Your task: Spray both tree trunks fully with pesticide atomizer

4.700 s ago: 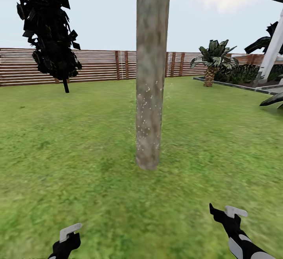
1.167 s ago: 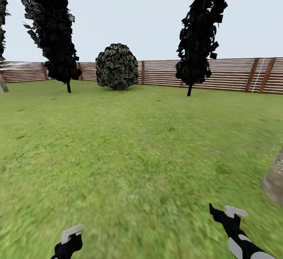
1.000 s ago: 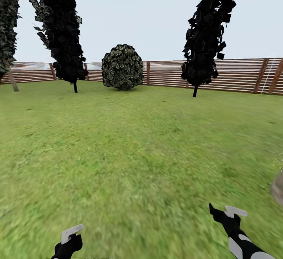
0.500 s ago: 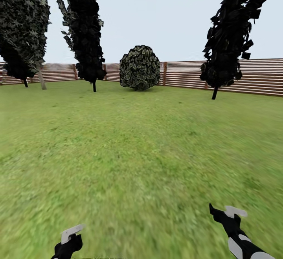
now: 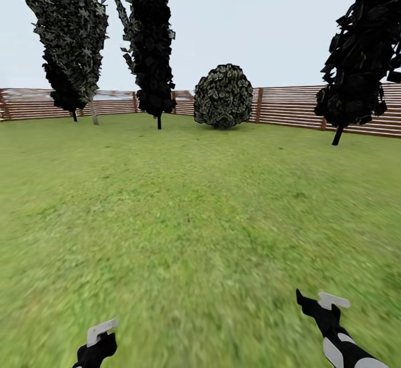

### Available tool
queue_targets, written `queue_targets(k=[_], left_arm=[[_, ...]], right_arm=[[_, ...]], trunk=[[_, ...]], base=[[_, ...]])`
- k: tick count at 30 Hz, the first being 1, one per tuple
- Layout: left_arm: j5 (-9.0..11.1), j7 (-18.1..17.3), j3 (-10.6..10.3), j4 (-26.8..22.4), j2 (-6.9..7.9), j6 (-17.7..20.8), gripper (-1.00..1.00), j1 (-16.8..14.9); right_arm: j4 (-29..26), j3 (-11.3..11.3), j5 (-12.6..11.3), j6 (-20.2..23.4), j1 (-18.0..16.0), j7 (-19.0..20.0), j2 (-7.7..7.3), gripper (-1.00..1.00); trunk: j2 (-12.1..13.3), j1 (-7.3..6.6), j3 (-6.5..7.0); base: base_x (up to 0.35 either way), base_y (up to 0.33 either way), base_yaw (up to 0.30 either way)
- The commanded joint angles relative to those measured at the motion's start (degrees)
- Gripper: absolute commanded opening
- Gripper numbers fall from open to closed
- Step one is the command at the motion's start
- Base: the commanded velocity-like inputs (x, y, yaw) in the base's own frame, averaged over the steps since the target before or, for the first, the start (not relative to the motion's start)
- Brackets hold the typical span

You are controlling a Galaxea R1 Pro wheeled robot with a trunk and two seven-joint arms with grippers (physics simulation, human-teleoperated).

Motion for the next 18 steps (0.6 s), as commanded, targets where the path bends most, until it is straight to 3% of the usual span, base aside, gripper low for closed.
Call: queue_targets(k=[1,18], left_arm=[[0.6,-0.19,-0.37,-0.03,0.01,-0.08,-1.0,-0.02],[0.6,-0.19,-0.37,-0.02,0.01,-0.08,-1.0,-0.02]], right_arm=[[0.06,-0.35,-0.3,-0.19,-0.03,0.54,-0.01,1.0],[0.06,-0.35,-0.25,-0.19,-0.03,0.54,-0.01,1.0]], trunk=[[-0.02,-0.01,-0.06],[0.0,-0.07,0.39]], base=[[0.0,0.0,0.287],[0.0,0.0,0.287]])
